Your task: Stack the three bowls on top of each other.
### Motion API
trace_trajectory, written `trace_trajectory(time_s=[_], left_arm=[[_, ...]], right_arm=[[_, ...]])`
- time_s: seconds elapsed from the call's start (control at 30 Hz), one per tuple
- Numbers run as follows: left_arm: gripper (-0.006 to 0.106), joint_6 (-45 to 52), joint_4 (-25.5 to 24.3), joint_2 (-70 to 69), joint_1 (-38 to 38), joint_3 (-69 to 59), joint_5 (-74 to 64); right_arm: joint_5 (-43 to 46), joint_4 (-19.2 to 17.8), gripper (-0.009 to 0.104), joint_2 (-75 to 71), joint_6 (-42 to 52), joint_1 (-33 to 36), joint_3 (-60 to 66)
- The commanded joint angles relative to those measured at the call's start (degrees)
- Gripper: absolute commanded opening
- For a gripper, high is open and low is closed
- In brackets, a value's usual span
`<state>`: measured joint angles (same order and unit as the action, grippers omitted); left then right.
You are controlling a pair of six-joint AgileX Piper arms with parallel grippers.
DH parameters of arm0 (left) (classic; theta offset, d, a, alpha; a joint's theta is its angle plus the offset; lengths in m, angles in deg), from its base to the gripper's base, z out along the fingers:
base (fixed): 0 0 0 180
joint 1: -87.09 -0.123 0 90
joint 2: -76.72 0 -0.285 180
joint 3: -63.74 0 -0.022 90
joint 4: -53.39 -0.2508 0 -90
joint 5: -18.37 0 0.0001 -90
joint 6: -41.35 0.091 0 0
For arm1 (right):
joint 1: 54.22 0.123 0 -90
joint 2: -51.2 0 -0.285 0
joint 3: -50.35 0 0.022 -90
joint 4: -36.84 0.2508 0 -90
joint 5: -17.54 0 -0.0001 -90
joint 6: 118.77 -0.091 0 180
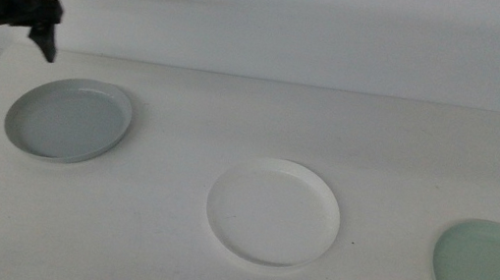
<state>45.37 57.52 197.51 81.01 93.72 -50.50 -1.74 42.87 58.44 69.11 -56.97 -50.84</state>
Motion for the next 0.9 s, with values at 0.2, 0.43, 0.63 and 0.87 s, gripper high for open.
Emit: trace_trajectory(time_s=[0.2, 0.43, 0.63, 0.87], left_arm=[[0.087, 3.8, 2.5, 3.8, -5.9, 1.8, 8.1], [0.082, 5.7, 3.8, 10.3, -6.1, 1.8, 13.1], [0.076, 5.7, 3.9, 13.7, -6.1, 1.8, 14.7], [0.05, 5.6, 5.1, 15.5, -6.1, 1.8, 14.6]], right_arm=[[4.5, -0.2, 0.051, -1.6, 0.2, -0.4, -0.4], [4.5, -0.2, 0.051, -1.6, 0.2, -0.4, -0.4], [4.5, -0.2, 0.051, -1.6, 0.2, -0.4, -0.4], [4.5, -0.2, 0.051, -1.6, 0.2, -0.4, -0.4]])
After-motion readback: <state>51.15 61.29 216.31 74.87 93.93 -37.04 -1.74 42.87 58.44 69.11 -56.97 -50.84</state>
